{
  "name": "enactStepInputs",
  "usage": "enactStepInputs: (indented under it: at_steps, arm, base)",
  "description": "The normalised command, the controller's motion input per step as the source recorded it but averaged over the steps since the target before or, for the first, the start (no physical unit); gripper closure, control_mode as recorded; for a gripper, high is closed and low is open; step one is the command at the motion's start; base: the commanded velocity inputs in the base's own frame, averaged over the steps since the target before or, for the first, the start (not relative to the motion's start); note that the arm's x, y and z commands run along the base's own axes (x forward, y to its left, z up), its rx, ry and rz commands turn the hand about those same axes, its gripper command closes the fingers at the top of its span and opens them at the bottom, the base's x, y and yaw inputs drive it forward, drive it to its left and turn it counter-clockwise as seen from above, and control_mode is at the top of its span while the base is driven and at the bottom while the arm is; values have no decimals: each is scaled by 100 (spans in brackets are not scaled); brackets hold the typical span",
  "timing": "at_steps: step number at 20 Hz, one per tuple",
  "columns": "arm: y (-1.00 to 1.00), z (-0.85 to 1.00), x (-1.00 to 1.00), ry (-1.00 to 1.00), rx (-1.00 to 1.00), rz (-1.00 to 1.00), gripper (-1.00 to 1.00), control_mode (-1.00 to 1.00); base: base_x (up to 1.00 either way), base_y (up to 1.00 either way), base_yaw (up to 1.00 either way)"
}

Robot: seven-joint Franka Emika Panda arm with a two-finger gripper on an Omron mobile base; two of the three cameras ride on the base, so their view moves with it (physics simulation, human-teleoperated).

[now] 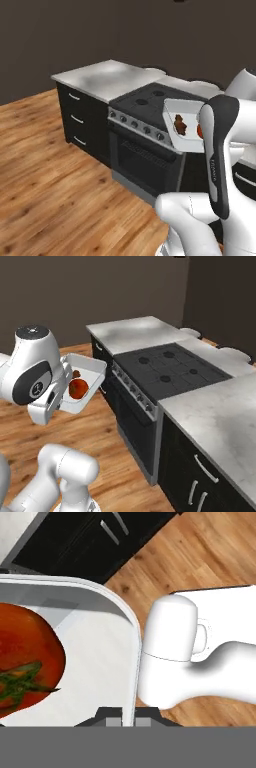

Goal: Place the tupperware on the top shelf of the fridge. Make space for the tupperware among the existing items by rearranging them on the shelves if needed. Close the fridge door when finished.

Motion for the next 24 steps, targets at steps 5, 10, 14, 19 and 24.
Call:
enactStepInputs:
  at_steps: [5,10,14,19,24]
  arm:
    - [0,0,0,0,0,0,100,100]
    - [0,0,0,0,0,0,100,100]
    - [0,0,0,0,0,0,100,100]
    - [0,0,0,0,0,0,100,100]
    - [0,0,0,0,0,0,100,100]
  base:
    - [-44,-75,69]
    - [-71,-52,82]
    - [-89,-53,80]
    - [-100,-58,75]
    - [-100,-57,74]
